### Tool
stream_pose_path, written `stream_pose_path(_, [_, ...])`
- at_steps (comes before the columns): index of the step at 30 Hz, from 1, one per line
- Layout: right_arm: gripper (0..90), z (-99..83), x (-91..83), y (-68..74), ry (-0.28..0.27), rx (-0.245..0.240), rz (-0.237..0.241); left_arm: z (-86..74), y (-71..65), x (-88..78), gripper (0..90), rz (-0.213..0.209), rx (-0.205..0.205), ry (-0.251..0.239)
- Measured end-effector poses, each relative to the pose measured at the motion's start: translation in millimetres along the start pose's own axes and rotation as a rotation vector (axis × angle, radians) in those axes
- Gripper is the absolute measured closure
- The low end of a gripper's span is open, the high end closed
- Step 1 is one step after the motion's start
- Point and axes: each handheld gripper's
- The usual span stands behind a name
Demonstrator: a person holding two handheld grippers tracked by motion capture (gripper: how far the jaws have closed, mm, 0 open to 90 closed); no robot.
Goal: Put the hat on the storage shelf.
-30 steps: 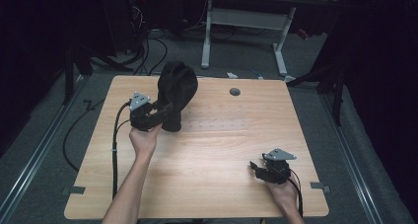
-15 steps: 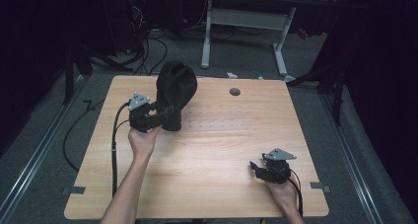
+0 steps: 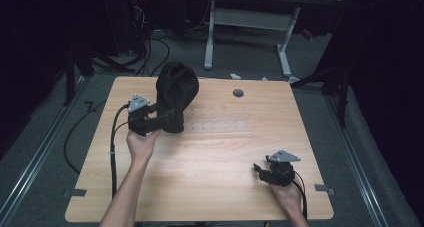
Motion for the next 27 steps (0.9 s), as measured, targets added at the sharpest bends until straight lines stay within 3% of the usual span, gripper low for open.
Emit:
stream_pose_path(15, [38.9, 0.3, 0.4, -0.7, 0.003, 0.008, 0.009, 1.9, 6.5, -17.9, 33.3, 0.014, 0.009, 0.004])
stream_pose_path(27, [38.8, 0.5, 0.7, -1.4, 0.005, 0.016, 0.017, -1.8, 13.4, -22.8, 33.9, 0.037, 0.016, 0.015])
Point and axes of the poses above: each handheld gripper's, and its own axes: x roughly forward along the jaws, z roughly out of its top, y roughly to its left, and after that the axes turned 7 degrees about y, right-handed
